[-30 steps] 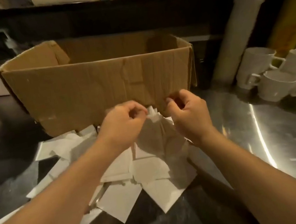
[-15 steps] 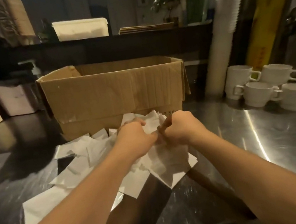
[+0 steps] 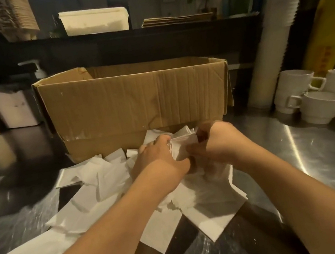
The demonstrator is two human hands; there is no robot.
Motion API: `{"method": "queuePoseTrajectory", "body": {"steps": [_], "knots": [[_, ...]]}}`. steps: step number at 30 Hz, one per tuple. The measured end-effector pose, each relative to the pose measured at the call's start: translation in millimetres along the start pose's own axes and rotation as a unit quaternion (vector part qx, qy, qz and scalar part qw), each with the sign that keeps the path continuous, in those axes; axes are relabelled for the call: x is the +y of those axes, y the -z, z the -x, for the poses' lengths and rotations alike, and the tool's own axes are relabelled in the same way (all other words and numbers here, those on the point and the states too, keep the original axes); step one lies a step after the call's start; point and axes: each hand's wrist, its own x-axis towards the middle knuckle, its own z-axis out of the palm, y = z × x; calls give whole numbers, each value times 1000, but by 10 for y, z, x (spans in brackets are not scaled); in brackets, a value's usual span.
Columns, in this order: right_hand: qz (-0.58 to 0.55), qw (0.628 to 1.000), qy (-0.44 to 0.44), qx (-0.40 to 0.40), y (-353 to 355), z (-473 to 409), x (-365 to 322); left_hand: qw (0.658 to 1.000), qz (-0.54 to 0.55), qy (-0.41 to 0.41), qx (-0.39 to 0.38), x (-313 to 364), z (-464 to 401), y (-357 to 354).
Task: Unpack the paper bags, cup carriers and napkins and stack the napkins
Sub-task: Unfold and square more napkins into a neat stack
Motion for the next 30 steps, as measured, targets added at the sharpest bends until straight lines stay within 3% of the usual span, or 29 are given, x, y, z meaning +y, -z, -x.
{"method": "queuePoseTrajectory", "body": {"steps": [7,13,18,22,27,30], "knots": [[-12,1000,13,-25,15,46,3,1000,9,-10,-2,-14,-2,9],[-44,999,21,0,18,29,-13,996,85,-11,2,-42,9,44],[-179,983,27,45,51,38,-24,979,201,-13,27,-71,-5,61],[-266,962,59,28,68,95,-60,936,352,0,19,-33,-1,107],[-339,937,80,-4,83,131,-83,805,587,42,-74,-2,-3,139],[-361,929,81,-24,87,135,-90,767,623,13,-151,9,32,226]]}}
